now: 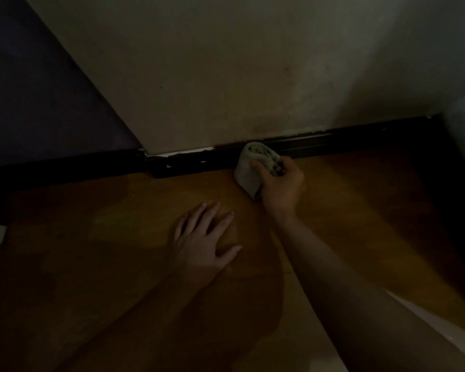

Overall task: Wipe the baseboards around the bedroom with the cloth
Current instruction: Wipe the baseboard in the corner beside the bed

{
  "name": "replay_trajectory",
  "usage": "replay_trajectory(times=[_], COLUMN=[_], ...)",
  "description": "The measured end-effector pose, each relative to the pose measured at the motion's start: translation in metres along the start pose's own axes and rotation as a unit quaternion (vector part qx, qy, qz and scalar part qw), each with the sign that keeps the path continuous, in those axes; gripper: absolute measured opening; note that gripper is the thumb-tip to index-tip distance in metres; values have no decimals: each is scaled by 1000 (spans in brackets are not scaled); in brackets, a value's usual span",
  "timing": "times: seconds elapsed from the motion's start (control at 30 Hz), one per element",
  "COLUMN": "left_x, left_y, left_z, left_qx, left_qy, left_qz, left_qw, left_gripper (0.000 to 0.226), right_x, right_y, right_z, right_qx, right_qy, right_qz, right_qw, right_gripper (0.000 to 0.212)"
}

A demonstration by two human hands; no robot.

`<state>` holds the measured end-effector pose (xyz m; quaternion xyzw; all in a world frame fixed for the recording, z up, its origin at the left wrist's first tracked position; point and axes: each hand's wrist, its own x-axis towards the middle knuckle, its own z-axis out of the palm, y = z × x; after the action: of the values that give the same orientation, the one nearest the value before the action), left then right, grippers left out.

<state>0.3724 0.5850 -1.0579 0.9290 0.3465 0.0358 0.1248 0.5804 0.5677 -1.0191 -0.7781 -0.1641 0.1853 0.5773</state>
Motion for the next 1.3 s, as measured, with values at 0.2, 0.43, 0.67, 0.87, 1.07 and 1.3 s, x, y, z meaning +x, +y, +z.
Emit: replay_trajectory(times=[0.2,0.43,0.67,0.87,1.07,1.3], left_x=[3,3,3,3,3,4], left_y=[-2,1,0,1,1,1], left_z=[-2,-3,-3,-1,-1,-2], left_qx=[2,4,5,-3,1,29], left_qy=[-13,-11,-23,-12,-15,-30], left_qz=[14,12,14,14,19,20], left_qw=[1000,1000,1000,1000,1000,999], left_gripper=[72,71,72,74,73,74], right_x=[26,37,27,16,12,-20], right_y=[9,9,10,11,14,1], right_z=[-43,-69,-46,-22,-15,32], right_qx=[-39,-63,-8,55,76,79], right_qy=[74,165,128,92,98,51], right_qz=[7,25,1,8,14,12], right_qw=[996,984,992,994,992,995], right_gripper=[30,33,29,32,30,26])
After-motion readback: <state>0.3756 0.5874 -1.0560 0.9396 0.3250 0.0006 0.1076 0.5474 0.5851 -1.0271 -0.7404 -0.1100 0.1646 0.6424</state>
